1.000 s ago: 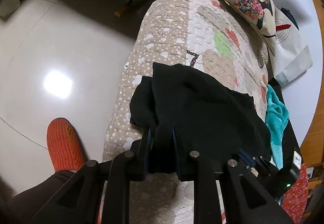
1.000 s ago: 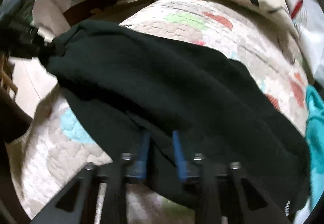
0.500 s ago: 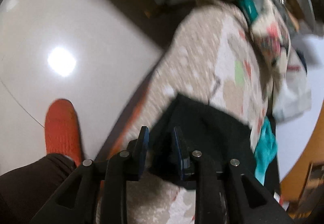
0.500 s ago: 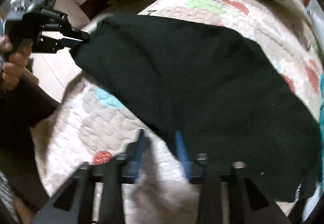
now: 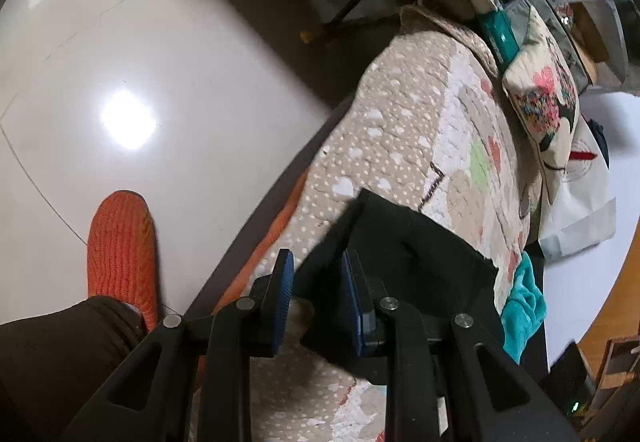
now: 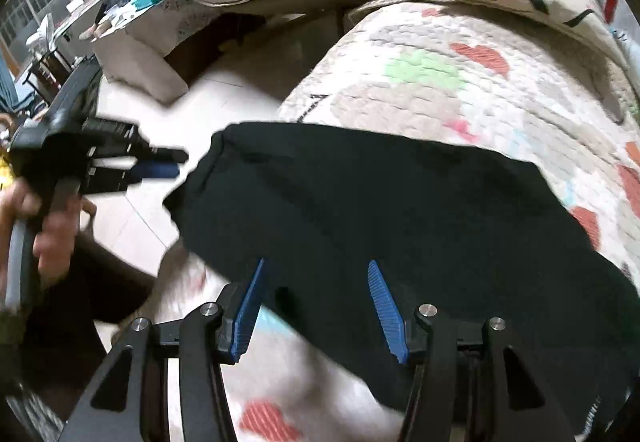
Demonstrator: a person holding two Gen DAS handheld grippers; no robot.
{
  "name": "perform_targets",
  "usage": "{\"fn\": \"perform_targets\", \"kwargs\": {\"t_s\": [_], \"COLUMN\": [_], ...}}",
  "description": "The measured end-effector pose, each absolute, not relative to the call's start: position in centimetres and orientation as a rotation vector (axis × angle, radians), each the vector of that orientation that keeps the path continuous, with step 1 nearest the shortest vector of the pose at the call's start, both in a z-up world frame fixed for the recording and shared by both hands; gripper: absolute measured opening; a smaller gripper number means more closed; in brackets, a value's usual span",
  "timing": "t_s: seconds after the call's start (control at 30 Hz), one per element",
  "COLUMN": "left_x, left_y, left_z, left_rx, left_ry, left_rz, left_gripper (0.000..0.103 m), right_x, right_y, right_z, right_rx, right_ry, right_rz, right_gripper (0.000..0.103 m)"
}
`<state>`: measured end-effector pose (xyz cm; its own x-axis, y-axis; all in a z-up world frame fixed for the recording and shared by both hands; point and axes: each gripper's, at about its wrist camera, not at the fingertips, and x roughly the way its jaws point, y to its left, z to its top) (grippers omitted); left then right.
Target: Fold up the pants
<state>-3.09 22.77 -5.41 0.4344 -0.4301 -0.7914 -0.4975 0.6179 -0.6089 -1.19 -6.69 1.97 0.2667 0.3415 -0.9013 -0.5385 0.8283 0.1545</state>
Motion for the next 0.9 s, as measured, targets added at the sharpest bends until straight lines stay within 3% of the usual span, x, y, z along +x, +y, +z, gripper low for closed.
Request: {"fn": "perform_targets", "kwargs": {"t_s": [0.27,0.33,0.57,0.9], "left_x": [-4.6,-4.8,-4.4,-4.6], "left_y": [25.5,25.9,24.1,20.6], "left_z": [-6.5,-6.7,-5.9,-7.8], "left_rx": [-1.03,-1.044,-0.986,-0.925], "left_ry": [1.156,1.151,1.135,1.238], "left_rz": [0.127,0.134,0.049,0.009], "left_gripper": [0.023,0.023,0.025,0.029], "right_x": [5.9,7.3,8.0,6.4], "right_y": [0.6,1.9,4.7,12.3], "right_z": [-2.2,-2.4,0.0,-3.4], "right_rx": [-0.113,-0.067,-0.14,-0.612], "right_ry": [1.282,1.316,1.263,1.295], "right_rz": [0.624,0.625,0.692,0.802], "right_gripper": [0.061,0.074,0.072,0.072]}}
